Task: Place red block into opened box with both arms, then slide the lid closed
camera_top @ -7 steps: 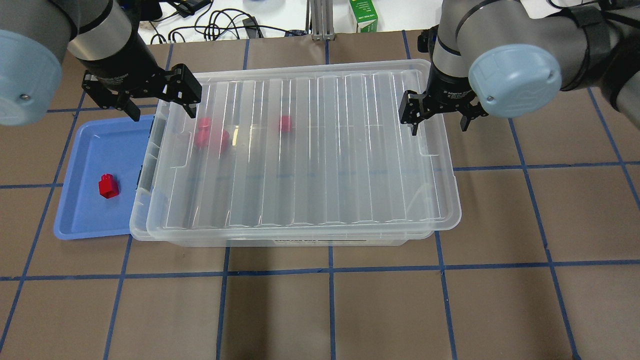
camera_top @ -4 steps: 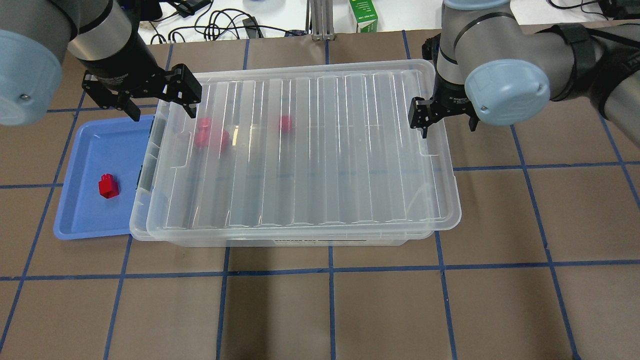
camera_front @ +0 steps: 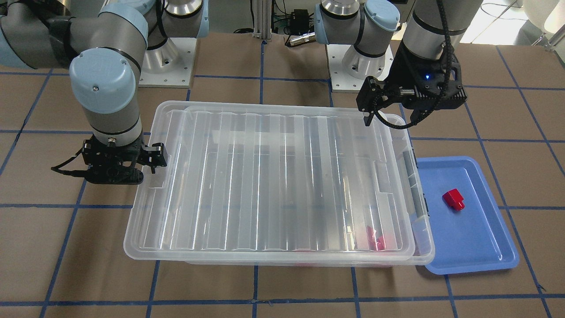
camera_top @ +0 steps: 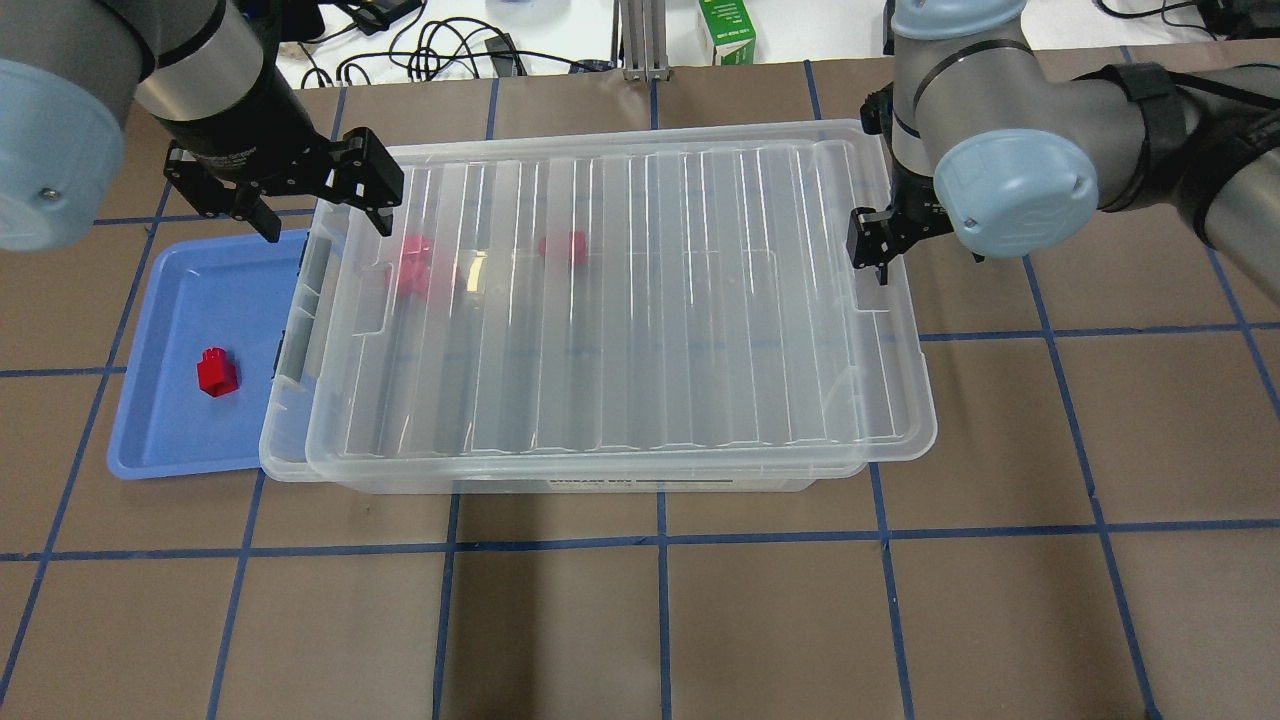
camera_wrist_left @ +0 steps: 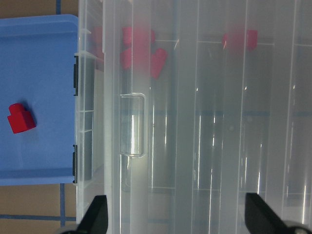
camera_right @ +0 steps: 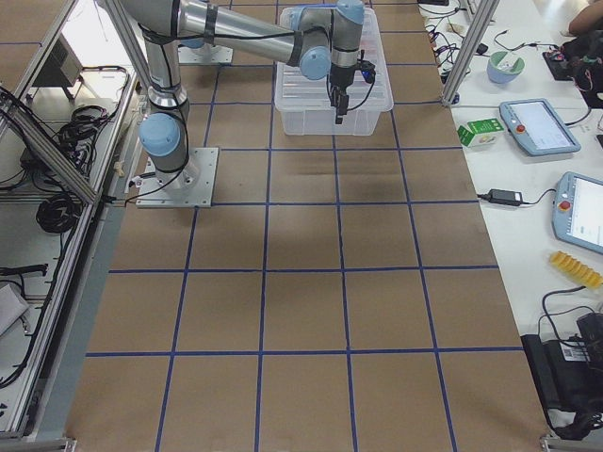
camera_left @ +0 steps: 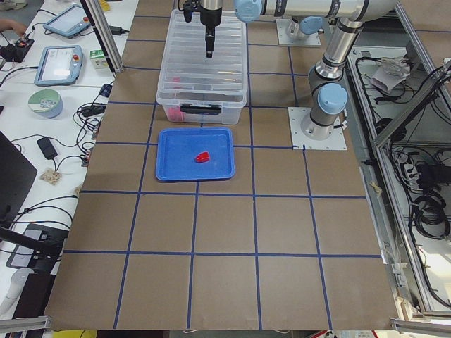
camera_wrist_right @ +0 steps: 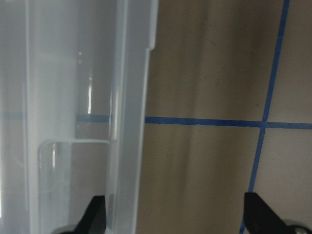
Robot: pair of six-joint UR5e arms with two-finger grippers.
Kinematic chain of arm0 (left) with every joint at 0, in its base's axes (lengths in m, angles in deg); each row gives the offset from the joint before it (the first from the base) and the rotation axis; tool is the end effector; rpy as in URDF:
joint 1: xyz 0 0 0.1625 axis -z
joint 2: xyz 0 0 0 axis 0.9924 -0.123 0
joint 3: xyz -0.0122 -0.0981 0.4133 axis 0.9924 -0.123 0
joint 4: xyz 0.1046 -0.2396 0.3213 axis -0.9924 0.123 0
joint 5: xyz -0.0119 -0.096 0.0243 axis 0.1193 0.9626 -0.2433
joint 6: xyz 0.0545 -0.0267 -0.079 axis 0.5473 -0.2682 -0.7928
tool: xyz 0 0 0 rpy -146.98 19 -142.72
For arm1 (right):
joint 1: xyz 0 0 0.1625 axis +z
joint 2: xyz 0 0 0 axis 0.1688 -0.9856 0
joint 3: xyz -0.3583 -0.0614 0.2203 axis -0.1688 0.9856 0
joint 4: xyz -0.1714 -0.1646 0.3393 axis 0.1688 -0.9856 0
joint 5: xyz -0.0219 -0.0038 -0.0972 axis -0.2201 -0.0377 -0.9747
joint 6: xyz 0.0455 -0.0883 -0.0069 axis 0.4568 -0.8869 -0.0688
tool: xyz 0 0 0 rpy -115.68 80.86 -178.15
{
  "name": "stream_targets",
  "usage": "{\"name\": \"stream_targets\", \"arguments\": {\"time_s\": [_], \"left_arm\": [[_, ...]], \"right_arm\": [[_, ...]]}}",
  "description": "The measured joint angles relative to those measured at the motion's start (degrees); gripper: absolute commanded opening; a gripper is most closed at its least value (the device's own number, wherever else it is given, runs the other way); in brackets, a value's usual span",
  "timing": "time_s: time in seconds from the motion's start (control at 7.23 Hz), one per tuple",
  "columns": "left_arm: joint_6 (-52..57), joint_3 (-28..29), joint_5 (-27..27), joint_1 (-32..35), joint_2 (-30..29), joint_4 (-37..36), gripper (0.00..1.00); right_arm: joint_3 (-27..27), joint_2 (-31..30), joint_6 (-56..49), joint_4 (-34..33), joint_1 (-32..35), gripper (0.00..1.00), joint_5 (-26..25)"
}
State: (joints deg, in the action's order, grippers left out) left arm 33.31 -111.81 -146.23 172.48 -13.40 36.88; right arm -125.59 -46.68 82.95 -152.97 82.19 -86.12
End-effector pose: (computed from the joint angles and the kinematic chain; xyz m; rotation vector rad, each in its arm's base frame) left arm -0.1269 -0.4990 0.4932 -0.0373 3.1153 -0.1043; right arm 0.1275 -0.5505 0.3486 0.1336 -2.8923 -0.0801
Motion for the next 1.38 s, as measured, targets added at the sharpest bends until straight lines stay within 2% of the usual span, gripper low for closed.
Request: {"name": "stream_targets", "arguments": {"time_s": [0.69, 1.38], "left_arm": [[0.0, 0.08, 0.0, -0.01, 0.03, 0.0, 1.0], [0.0, 0.12, 0.0, -0.05, 0.15, -0.06, 1.0]], "right_arm": [[-0.21, -0.05, -5.77, 1.26, -11.47, 1.0, -0.58], [-0.21, -0.12, -7.18, 1.3, -15.01, 1.0, -0.86]]}}
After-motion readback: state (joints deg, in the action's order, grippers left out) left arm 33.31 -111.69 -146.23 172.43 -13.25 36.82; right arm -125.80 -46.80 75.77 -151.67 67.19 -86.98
